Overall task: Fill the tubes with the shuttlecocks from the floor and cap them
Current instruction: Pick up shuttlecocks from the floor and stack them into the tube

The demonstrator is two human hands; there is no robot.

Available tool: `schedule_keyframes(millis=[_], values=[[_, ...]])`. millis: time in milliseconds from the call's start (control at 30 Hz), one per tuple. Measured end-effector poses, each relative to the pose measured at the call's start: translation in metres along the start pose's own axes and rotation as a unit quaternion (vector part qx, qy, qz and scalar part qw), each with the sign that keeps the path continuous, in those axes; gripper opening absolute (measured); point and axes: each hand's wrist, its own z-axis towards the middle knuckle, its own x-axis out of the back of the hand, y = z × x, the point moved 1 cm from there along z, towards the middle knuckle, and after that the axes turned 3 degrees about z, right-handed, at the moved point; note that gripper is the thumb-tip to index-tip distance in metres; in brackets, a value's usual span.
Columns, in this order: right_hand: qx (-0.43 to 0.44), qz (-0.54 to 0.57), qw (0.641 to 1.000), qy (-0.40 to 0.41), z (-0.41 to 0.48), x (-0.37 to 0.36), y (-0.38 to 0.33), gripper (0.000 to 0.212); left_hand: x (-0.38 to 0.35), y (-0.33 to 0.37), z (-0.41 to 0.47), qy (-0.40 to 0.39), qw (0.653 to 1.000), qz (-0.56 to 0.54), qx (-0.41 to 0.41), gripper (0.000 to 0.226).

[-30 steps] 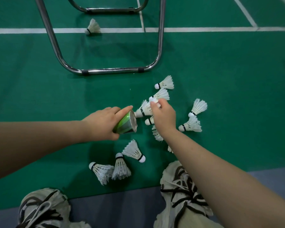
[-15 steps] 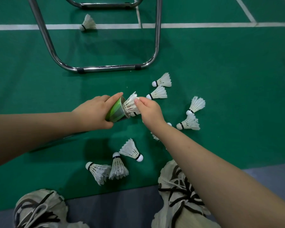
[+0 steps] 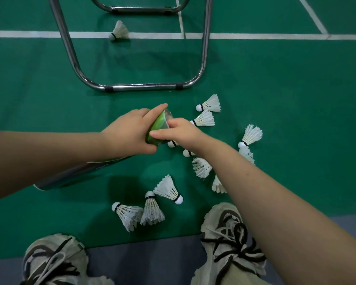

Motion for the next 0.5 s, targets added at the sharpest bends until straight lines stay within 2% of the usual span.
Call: schedule_keyframes(millis=[133,267,333,400,433,500], values=[[0.011,-0.133,0.991,-0.023,0.006,0.002,-0.035,0.016,0.020,-0.003,0.000,0.043,0.999,-0.026,0.011,0.102],[0.067,-0.207,0.976,0.032,0.016,0.001,-0.085,0.019,0.053,-0.008,0.005,0.118,0.988,-0.088,0.048,0.101],[0.123,-0.298,0.942,0.094,0.017,-0.003,-0.116,0.017,0.077,-0.010,0.007,0.166,0.976,-0.125,0.065,0.099],[0.177,-0.384,0.892,0.160,0.019,-0.008,-0.141,0.027,0.098,-0.012,0.008,0.201,0.961,-0.169,0.086,0.096],[0.197,-0.410,0.872,0.182,0.022,-0.011,-0.149,0.034,0.107,-0.013,0.008,0.214,0.954,-0.186,0.097,0.092],[0.226,-0.434,0.849,0.200,0.024,-0.017,-0.159,0.033,0.119,-0.017,0.007,0.230,0.945,-0.208,0.108,0.084]])
